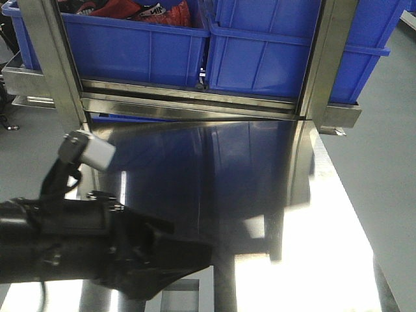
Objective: Sort gray base to blue bin
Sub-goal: 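Lower the left gripper onto the gray square frame block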
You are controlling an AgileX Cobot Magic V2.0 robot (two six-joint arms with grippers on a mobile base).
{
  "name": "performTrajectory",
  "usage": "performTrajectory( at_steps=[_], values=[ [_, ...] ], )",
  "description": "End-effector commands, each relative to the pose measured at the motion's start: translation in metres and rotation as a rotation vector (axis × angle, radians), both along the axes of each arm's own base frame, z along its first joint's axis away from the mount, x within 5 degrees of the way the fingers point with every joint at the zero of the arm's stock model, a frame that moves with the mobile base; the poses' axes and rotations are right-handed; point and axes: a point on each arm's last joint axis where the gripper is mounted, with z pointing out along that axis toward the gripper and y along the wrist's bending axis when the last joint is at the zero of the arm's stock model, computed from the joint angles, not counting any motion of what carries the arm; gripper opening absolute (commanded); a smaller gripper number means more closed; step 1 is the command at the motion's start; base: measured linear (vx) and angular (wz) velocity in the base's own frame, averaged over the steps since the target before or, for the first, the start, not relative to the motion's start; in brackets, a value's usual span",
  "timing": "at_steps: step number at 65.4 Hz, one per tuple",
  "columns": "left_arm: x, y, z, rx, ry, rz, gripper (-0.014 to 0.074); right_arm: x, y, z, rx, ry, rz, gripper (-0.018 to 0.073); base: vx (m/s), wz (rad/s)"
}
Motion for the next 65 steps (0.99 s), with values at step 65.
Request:
performTrajectory(
  at_steps=[65],
  values=[
    [0.016, -0.026, -0.062, 0.489, 0.106, 0.403, 0.0533, 0.000, 0.001, 0.003, -0.020, -0.076, 0.008, -0.0009, 0.00, 0.00]
  ],
)
